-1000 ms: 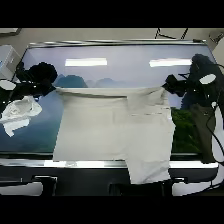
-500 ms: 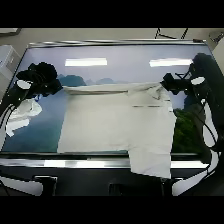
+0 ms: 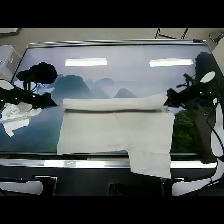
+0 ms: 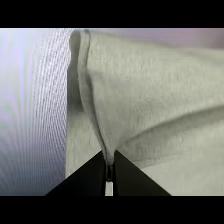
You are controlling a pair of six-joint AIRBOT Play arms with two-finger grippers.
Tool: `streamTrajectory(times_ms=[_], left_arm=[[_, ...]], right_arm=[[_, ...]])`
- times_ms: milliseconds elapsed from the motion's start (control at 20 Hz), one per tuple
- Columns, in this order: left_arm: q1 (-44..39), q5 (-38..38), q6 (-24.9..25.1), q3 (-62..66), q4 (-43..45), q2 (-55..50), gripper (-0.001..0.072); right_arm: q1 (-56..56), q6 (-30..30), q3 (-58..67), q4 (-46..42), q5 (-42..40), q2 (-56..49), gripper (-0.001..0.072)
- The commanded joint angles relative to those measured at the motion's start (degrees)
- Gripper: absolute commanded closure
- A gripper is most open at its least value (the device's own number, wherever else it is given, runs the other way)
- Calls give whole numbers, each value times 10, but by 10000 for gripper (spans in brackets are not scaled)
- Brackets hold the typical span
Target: Fold the clothes and pants, and hang the long-sleeved shirts on hangers.
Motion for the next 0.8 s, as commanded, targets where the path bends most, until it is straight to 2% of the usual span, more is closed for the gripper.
streamTrajectory(times_ms=[0, 250, 600, 650, 700, 750], left_arm=[[7, -88, 11, -57, 22, 3, 680], [6, -30, 11, -102, 28, 3, 680], [-15, 11, 9, -122, 10, 0, 674], [-13, 0, 9, -120, 3, 1, 556], [-7, -23, 9, -113, 4, 2, 322], [5, -55, 9, -103, 6, 3, 143]], right_arm=[[9, 48, -55, -65, 60, 7, 662], [9, 72, -66, -65, 36, 6, 662], [8, 89, -78, -46, 25, 4, 656], [7, 93, -72, -44, 33, 5, 561], [3, 90, -57, -44, 57, 6, 413], [-6, 76, -38, -44, 92, 6, 324]])
